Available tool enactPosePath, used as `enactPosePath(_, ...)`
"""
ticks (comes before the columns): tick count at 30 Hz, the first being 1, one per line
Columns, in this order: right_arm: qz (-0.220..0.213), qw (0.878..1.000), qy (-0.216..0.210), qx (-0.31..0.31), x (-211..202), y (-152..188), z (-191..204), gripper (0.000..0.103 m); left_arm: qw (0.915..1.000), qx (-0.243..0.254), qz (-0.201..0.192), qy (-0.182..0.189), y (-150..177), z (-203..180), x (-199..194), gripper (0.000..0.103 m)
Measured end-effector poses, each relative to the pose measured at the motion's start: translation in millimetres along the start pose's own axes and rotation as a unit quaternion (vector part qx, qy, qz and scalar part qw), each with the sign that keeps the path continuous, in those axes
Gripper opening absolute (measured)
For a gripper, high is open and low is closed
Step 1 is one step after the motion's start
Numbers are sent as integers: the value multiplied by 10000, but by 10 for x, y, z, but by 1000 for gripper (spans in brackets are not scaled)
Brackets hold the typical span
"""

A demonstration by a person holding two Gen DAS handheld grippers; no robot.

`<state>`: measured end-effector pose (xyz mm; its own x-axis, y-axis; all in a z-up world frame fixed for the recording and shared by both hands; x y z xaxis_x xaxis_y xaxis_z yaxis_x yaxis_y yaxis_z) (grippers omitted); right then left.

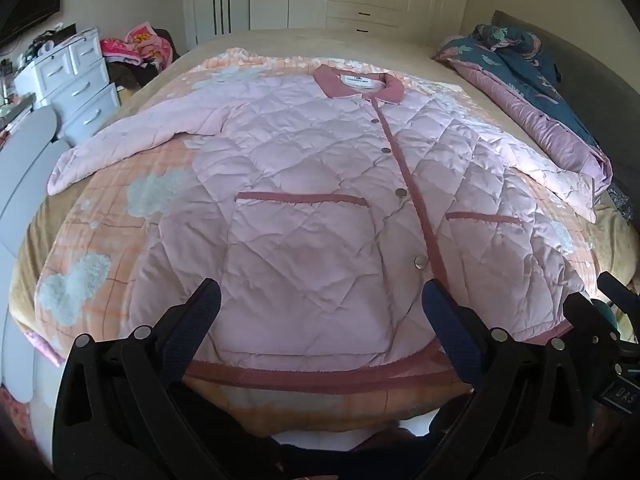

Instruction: Fold large clothes

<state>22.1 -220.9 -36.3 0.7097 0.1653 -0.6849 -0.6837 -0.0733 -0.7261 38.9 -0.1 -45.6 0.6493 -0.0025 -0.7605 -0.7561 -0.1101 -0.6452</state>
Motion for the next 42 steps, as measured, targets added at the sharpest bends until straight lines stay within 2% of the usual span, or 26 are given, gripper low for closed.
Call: enactPosePath(42, 13, 10000, 49, 70, -4, -5, -24, 99, 10000, 9, 10, 36, -32, -61, -2, 94)
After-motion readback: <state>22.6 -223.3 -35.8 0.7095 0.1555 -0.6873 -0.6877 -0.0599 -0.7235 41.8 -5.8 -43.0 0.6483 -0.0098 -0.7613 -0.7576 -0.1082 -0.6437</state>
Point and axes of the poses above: each gripper's, at about its wrist camera, not at the fingertips, and x roughly the way its jaws point, z to its left, y to its underside, the point moved 6 cm from there along x, roughly the way its jaws point, and after that the axes turned 1 degree about -x, right-handed, at the moved point
